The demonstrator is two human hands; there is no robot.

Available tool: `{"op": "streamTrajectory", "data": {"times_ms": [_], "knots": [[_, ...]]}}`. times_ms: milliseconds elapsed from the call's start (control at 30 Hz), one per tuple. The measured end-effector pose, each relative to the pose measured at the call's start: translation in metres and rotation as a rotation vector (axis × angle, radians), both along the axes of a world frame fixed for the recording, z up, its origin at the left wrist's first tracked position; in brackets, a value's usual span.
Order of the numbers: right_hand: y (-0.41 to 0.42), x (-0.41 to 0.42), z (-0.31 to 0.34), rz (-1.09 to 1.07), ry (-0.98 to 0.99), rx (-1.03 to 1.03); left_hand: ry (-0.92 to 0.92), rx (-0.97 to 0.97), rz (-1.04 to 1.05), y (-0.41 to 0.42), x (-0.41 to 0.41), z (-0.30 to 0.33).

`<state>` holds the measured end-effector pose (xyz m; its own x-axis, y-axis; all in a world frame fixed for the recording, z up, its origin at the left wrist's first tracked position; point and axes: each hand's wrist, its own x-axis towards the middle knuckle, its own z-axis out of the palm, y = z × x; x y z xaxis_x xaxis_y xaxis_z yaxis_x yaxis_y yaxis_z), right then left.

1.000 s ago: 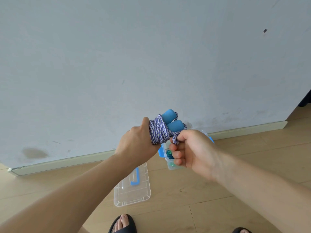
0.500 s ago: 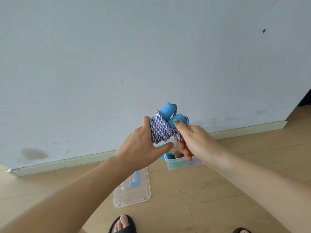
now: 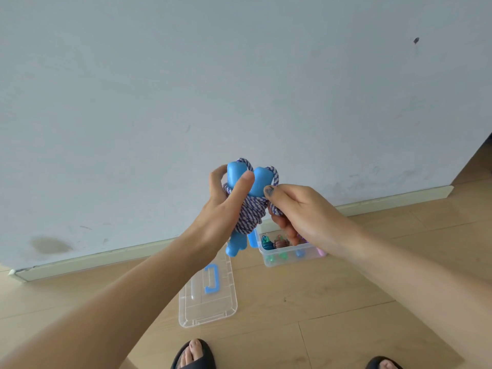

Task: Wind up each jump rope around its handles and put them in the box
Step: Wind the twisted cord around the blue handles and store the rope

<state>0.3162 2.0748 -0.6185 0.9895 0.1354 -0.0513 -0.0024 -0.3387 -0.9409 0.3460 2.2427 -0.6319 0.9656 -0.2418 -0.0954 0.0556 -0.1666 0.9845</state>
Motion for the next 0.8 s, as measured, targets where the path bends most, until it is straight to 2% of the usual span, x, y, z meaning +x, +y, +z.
{"op": "streamTrajectory", "data": {"times_ms": [67, 300, 467, 667, 800], "knots": [[0.000, -0.002, 0.002, 0.010, -0.003, -0.032, -0.048, -0.020, 0.042, -0.005, 0.003, -0.001], [-0.005, -0.004, 0.011, 0.000, 0.037, -0.063, 0.017, -0.074, 0.042, -0.009, 0.008, 0.001], [-0.005, -0.004, 0.011, 0.025, 0.136, 0.041, 0.021, -0.109, 0.033, -0.006, 0.011, 0.004], [-0.010, -0.001, 0.010, -0.007, 0.144, 0.141, -0.072, -0.081, 0.094, -0.003, 0.011, 0.012], [-0.015, 0.005, 0.006, -0.114, 0.213, 0.358, -0.075, -0.067, 0.093, 0.001, 0.010, 0.011]]}}
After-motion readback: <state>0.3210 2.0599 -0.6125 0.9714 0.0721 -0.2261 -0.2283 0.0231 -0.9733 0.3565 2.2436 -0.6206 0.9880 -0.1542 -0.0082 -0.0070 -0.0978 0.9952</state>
